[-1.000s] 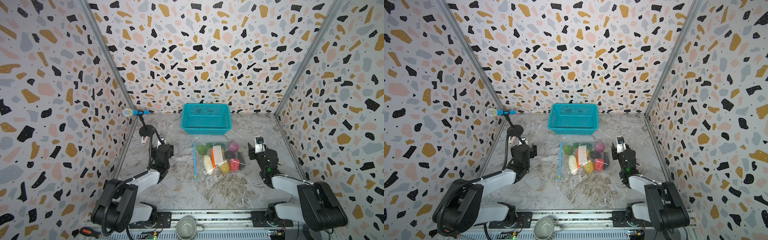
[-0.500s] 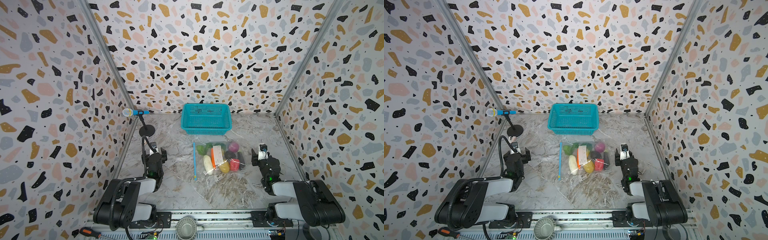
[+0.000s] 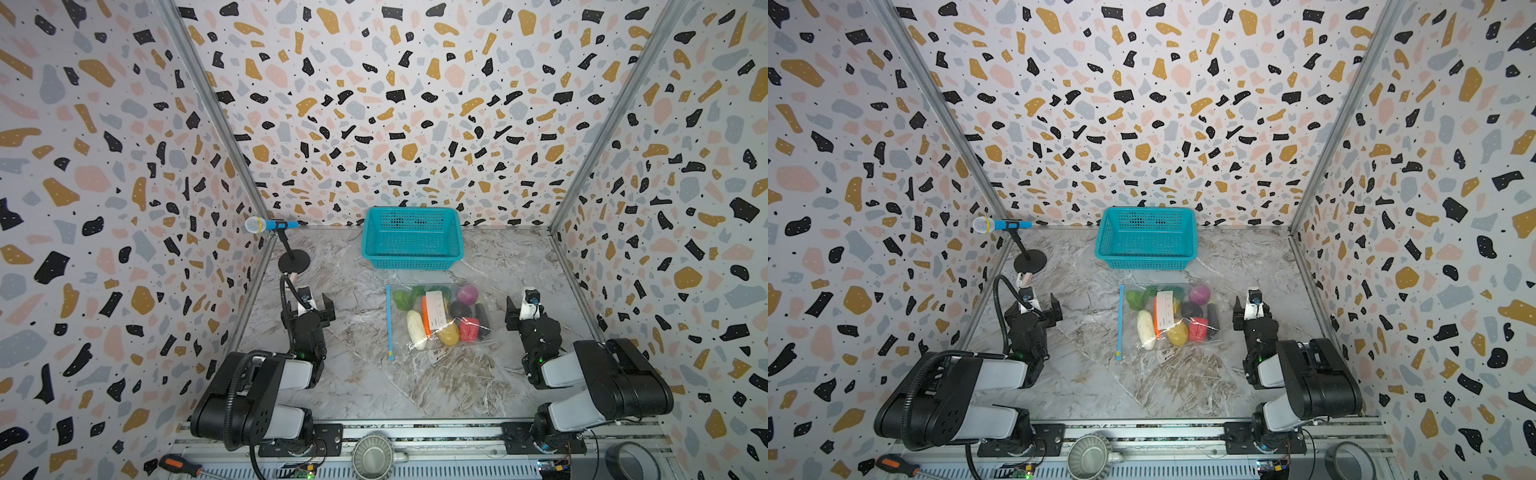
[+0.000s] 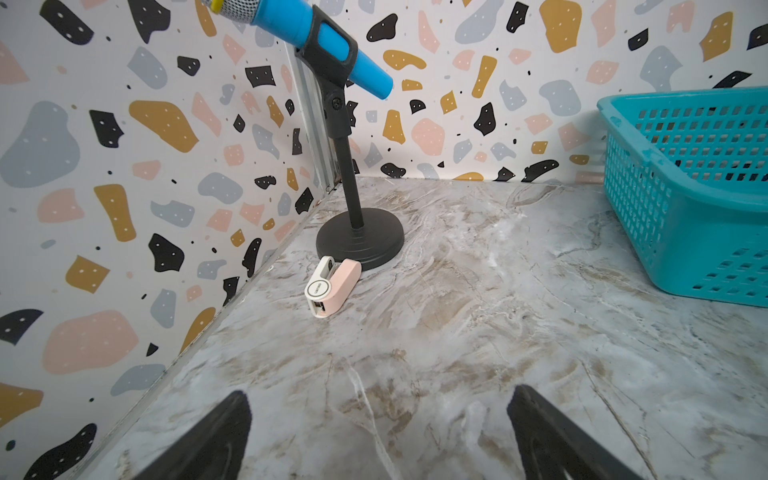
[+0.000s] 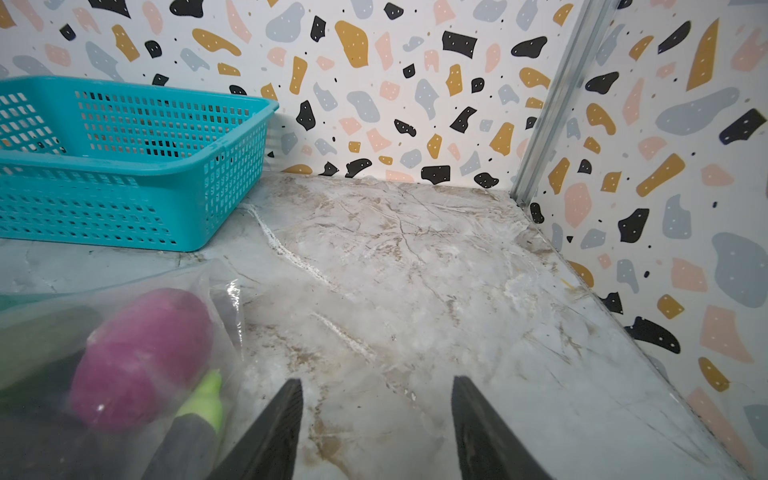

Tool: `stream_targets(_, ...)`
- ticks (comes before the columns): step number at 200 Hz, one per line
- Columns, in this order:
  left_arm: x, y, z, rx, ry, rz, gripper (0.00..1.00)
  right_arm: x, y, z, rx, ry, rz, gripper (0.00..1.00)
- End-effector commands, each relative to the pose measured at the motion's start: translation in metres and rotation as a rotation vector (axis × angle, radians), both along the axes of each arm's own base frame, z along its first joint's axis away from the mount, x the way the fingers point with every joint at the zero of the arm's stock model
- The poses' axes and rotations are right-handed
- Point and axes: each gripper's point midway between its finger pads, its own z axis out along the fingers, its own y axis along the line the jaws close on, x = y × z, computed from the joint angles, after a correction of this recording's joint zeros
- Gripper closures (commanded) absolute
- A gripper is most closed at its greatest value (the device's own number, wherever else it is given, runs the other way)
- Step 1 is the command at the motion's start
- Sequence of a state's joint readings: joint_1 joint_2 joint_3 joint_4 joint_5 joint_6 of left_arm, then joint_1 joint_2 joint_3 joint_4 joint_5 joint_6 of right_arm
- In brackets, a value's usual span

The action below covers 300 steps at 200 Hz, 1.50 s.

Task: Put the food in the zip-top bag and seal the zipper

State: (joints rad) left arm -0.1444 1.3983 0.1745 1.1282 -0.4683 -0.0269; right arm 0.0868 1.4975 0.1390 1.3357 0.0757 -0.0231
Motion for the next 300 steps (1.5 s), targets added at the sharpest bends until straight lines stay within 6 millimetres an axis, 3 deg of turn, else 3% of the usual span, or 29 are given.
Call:
stream_targets(1, 0.0020, 0.0016, 0.0129, -0.019, -0.066, 0.000, 0.01, 0.0144, 0.0017, 0.0050, 0.014, 0.012, 0.007, 0.38)
stream_targets(34, 0.0042, 0.0017, 0.0121, -0.024, -0.062, -0.009, 0.01, 0.0165, 0.0009, 0.0046, 0.017, 0.015, 0.008, 0.28)
stream_targets(38, 0.0041, 0.0015, 0.0121, -0.024, -0.063, -0.011, 0.01, 0.0166, 0.0010, 0.0046, 0.016, 0.015, 0.008, 0.22)
stream_targets(40, 0.0042, 0.0011, 0.0116, -0.024, -0.061, -0.014, 0.01, 0.0167, 0.0011, 0.0046, 0.016, 0.015, 0.009, 0.13)
stream_targets(41, 0.0044, 0.0009, 0.0116, -0.024, -0.061, -0.014, 0.01, 0.0165, 0.0009, 0.0044, 0.016, 0.016, 0.008, 0.03)
stream_targets(44, 0.0046, 0.0010, 0.0116, -0.024, -0.060, -0.015, 0.01, 0.0166, 0.0012, 0.0043, 0.016, 0.017, 0.009, 0.00)
stream_targets(300, 0.0019, 0.0011, 0.0138, -0.028, -0.074, -0.026, 0.01, 0.0211, 0.0025, 0.0008, 0.021, 0.038, 0.028, 0.01)
